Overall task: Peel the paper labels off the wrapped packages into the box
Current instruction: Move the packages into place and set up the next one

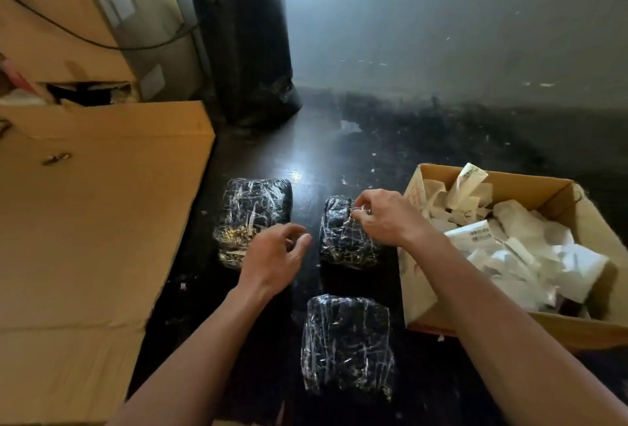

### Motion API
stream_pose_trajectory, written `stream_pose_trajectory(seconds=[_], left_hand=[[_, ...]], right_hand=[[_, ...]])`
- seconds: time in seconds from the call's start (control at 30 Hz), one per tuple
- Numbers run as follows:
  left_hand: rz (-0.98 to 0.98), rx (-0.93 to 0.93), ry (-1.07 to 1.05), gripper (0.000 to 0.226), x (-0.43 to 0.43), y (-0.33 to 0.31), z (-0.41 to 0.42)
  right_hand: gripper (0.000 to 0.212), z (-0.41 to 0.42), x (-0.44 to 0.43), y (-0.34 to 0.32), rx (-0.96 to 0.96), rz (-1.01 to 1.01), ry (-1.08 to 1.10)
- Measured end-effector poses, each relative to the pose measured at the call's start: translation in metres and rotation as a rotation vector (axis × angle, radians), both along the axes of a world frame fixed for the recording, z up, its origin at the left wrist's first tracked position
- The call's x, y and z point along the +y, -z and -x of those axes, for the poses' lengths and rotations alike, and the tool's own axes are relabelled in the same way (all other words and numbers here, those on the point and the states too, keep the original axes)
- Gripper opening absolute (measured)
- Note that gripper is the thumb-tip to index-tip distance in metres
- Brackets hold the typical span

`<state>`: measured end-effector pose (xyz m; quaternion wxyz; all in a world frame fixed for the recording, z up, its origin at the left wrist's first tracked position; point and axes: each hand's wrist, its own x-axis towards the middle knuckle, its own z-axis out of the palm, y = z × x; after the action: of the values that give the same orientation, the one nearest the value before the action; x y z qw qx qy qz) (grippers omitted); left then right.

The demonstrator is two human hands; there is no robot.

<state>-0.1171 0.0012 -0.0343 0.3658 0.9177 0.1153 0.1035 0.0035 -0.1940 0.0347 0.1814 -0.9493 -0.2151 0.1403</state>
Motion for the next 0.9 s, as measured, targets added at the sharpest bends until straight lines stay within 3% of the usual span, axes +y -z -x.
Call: stream_pose_trajectory(seconds=[0.17,0.4,0.5,0.63,0.9], left_hand=[[-0.087,0.070,-0.103,0.019,0.089,0.043,0.057],[-0.215,0.191,-0.135,0.045,0.162,0.122,0.066],[-0.238,0.278,-0.085,0.056,0.180,0.146,0.066],[-0.350,0.372,0.016,0.063,0.196,0.169,0.066],[-0.439,0.367,0.081,0.061,0.197,0.187,0.073]], right_hand=[[0.055,0.022,0.086,0.034,0.166,-0.014,0.015],[0.086,0.040,0.162,0.084,0.357,-0.158,0.221],[0.085,0.043,0.172,0.100,0.382,-0.254,0.322],[0.080,0.043,0.172,0.108,0.388,-0.525,0.423],[0.085,0.075,0.166,0.130,0.409,-0.757,0.543]])
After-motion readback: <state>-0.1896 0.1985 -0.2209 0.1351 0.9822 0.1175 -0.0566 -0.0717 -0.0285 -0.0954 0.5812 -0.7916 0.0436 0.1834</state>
